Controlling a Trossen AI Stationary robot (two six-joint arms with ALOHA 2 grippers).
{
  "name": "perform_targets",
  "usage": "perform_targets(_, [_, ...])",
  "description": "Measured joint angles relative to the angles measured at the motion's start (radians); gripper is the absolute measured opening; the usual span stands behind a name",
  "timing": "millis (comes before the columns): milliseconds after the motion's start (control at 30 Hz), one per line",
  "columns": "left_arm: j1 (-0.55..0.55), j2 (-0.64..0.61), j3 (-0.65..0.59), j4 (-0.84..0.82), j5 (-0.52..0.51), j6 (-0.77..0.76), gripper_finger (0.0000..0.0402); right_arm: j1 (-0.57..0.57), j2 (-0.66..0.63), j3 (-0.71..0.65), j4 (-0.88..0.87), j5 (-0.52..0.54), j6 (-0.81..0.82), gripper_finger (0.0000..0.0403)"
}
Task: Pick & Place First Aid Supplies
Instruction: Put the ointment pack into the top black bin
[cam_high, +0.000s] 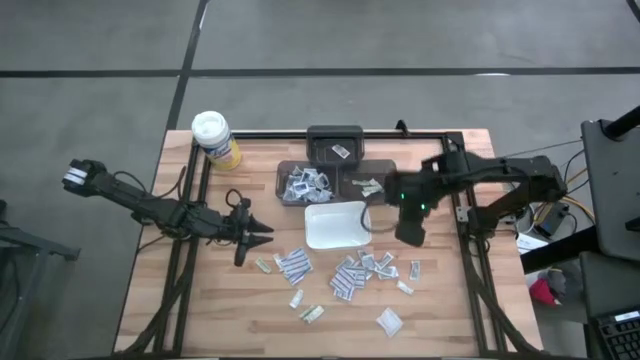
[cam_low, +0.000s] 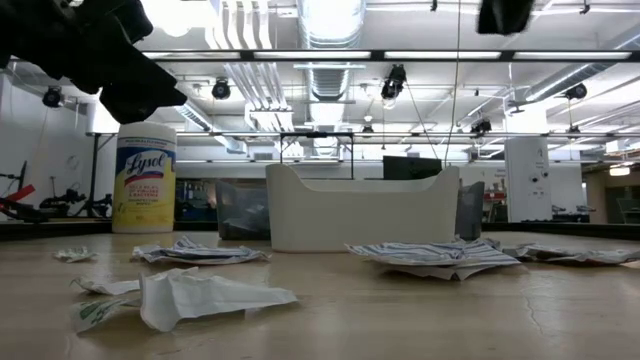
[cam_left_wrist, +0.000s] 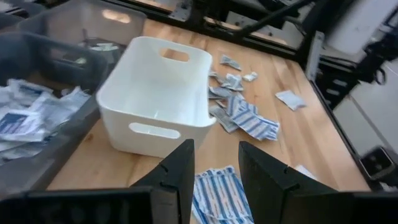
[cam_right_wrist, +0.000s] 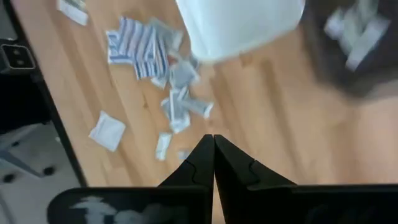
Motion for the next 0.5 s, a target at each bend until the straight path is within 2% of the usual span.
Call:
perform_targets(267, [0.000,0.000,0.000,0.001,0.090,0.027,0.0117,0.095,-0.031,-0.250,0.010,0.000,0.341,0.0008])
perform_targets(500, [0.000,0.000,0.000,0.002,0.095,0.027,0.0117,0.126,-0.034,-0.439,0.083,-0.019,0.454,0.0008])
